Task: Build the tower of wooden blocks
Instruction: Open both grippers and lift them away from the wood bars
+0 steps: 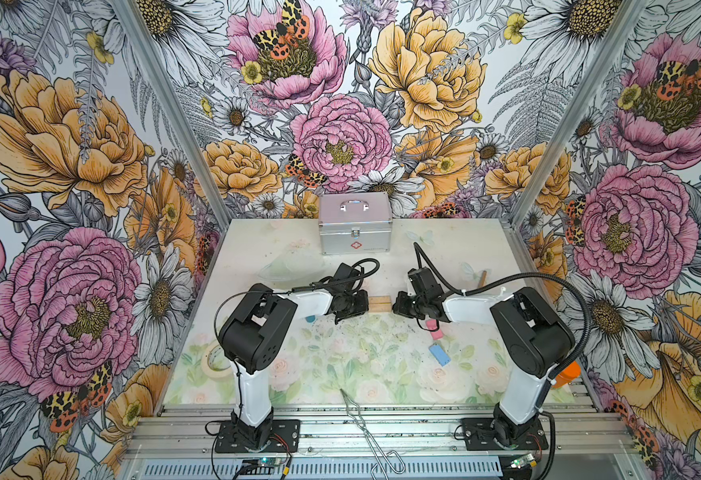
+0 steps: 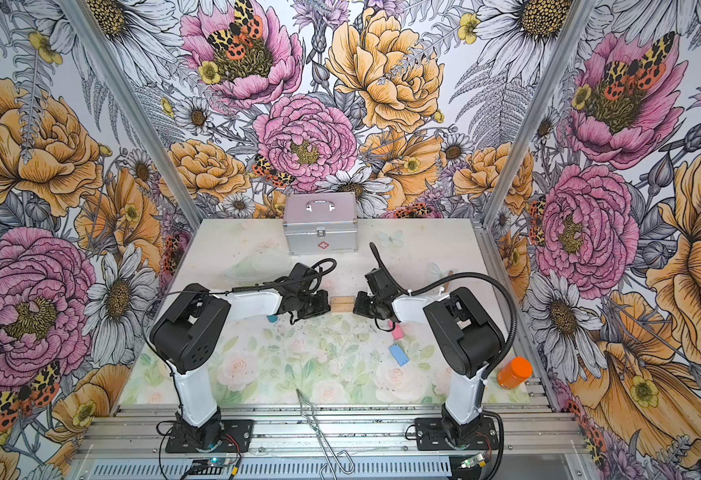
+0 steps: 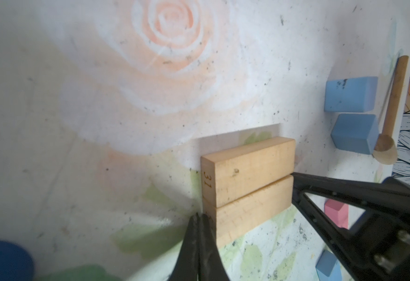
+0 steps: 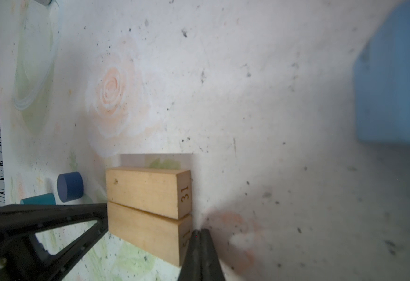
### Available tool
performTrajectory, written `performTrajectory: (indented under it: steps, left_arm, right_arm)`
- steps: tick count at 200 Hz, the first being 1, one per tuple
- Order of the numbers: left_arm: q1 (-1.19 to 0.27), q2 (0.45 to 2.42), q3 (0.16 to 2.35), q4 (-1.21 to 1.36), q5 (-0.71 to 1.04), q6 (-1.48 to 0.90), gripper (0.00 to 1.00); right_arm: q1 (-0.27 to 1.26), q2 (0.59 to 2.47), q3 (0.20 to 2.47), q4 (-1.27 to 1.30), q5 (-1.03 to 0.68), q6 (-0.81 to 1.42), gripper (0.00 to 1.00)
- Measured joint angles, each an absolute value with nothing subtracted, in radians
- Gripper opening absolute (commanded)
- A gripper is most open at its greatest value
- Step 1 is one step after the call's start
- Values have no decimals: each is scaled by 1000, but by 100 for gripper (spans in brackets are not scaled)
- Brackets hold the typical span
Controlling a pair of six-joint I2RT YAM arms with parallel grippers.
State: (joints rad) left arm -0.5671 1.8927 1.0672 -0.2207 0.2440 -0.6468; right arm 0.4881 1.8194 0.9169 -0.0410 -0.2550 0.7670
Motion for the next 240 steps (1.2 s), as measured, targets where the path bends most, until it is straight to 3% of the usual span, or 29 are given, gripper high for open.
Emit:
performTrajectory:
  steps: [103,154,191,240]
  left_arm:
    - [-554,1829,1067,-301,189,-629,0]
    - [-525,1572,1067,-331,176,-556,0]
    - [-502,1296,1014,-309,134,-492,0]
    - [-441,991,859,-288,80,-448,29]
  right_arm:
    - [476,1749,907,-170,-227,742,0]
    - [451,1489,974,-385,-137,650,0]
    - [421,1266,995,-557,-39,576,32]
    - [418,1221,948,-731,-7,527,61]
